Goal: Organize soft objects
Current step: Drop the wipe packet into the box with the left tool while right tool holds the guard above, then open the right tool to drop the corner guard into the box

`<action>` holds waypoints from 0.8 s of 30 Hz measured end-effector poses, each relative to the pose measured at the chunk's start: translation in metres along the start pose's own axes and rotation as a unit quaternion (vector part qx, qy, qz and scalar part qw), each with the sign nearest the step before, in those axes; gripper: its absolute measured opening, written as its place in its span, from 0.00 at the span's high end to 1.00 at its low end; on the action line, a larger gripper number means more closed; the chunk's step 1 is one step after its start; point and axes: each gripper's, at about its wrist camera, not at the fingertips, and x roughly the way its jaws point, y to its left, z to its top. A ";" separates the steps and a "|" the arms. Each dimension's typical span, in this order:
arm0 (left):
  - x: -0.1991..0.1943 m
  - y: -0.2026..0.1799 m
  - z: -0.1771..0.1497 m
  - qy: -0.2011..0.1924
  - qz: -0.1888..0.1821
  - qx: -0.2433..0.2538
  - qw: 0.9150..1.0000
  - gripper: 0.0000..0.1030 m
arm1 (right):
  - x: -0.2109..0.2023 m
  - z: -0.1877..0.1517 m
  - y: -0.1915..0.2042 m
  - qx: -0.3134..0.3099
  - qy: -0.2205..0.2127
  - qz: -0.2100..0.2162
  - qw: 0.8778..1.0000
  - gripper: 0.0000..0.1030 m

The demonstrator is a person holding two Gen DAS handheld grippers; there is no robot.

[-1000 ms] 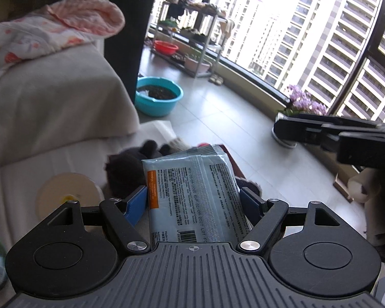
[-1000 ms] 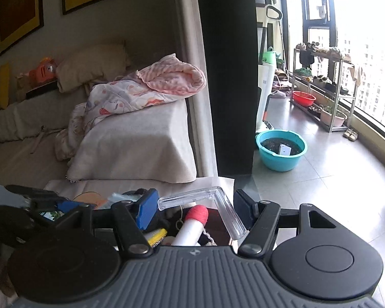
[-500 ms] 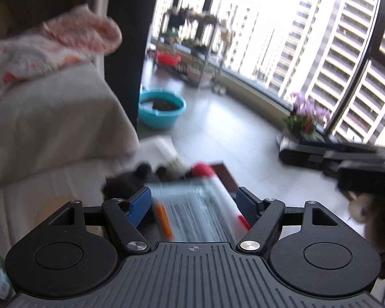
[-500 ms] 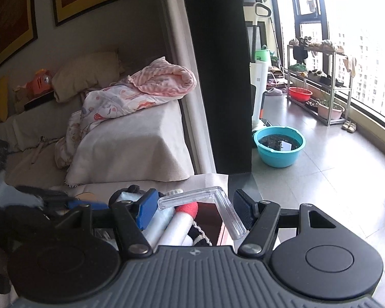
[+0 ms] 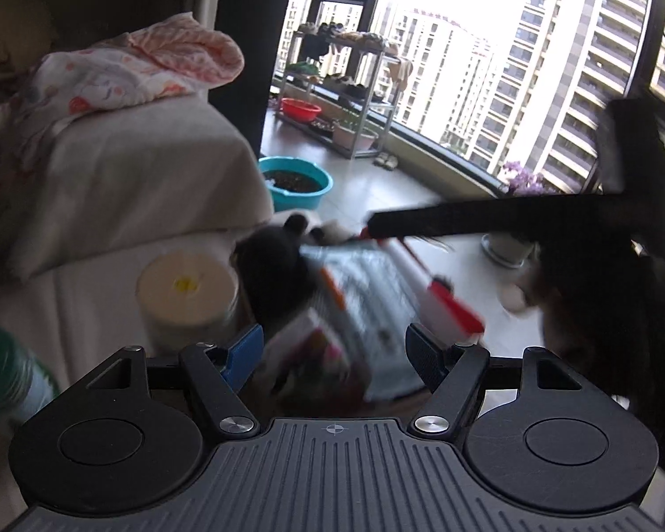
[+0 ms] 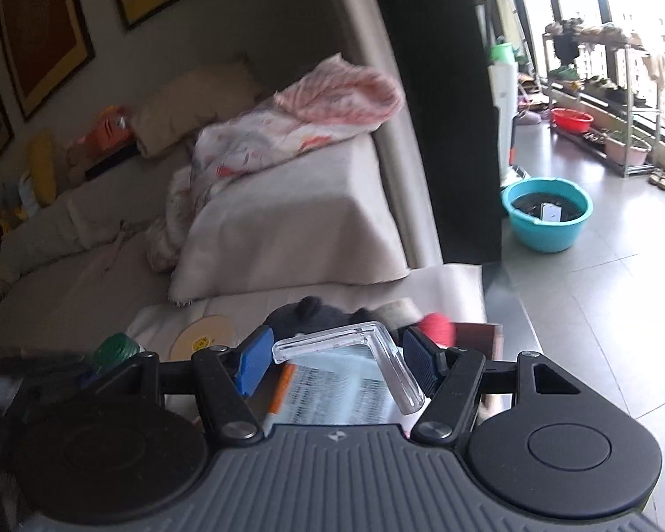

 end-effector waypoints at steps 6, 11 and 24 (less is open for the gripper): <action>-0.005 0.011 -0.025 0.006 -0.004 -0.004 1.000 0.26 | 0.052 -0.005 0.020 -0.023 0.043 -0.027 0.998 0.36; -0.007 0.022 -0.043 0.000 0.000 -0.001 1.000 0.26 | 0.061 -0.006 0.013 0.012 0.081 0.011 0.997 0.35; -0.049 0.038 -0.133 -0.031 0.152 -0.021 0.988 0.26 | -0.022 -0.064 0.054 0.001 -0.022 -0.056 0.998 0.26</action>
